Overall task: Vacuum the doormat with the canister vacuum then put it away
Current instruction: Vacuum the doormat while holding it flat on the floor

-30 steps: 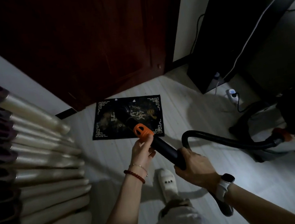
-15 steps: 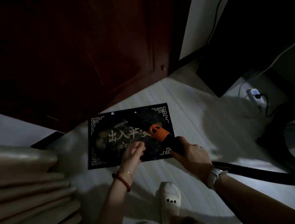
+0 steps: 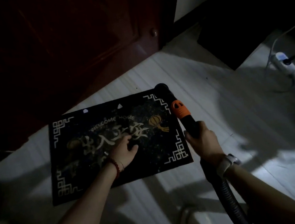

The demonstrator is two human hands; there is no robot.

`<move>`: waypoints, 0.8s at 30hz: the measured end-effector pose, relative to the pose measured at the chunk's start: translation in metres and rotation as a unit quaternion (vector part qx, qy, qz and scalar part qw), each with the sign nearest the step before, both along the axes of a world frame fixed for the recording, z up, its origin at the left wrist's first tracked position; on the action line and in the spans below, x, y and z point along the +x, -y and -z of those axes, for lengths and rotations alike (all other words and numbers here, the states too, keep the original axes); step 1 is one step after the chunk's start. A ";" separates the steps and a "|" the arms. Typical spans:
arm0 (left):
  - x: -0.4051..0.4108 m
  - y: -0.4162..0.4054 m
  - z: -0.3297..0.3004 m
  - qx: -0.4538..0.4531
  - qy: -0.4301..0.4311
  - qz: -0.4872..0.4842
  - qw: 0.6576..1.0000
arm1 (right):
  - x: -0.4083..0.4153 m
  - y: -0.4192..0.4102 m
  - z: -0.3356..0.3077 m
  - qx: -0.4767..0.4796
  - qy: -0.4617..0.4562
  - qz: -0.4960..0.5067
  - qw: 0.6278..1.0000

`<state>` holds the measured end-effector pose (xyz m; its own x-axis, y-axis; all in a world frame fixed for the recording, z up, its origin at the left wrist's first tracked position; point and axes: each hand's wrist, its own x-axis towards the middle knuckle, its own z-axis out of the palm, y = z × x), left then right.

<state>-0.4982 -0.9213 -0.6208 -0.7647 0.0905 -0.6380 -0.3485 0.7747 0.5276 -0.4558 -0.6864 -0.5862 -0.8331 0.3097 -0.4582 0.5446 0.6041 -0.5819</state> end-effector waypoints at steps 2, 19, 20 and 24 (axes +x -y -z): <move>-0.016 0.000 0.034 -0.018 -0.014 0.062 0.998 | -0.012 -0.011 0.024 -0.015 -0.002 0.002 1.000; -0.034 -0.011 0.175 -0.228 -0.004 0.371 0.900 | -0.072 -0.010 0.094 0.086 -0.004 -0.139 0.987; -0.032 -0.011 0.179 -0.232 -0.017 0.367 0.901 | -0.063 -0.014 0.097 0.078 -0.006 -0.133 0.988; -0.029 -0.011 0.185 -0.232 -0.038 0.341 0.910 | 0.005 -0.028 0.113 0.043 0.004 -0.087 0.995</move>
<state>-0.5268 -0.9105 -0.8058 -0.6753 0.2956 -0.6757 0.3212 0.9426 0.0912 -0.4508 -0.6585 -0.6993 -0.8738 0.1990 -0.4437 0.4317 0.7373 -0.5197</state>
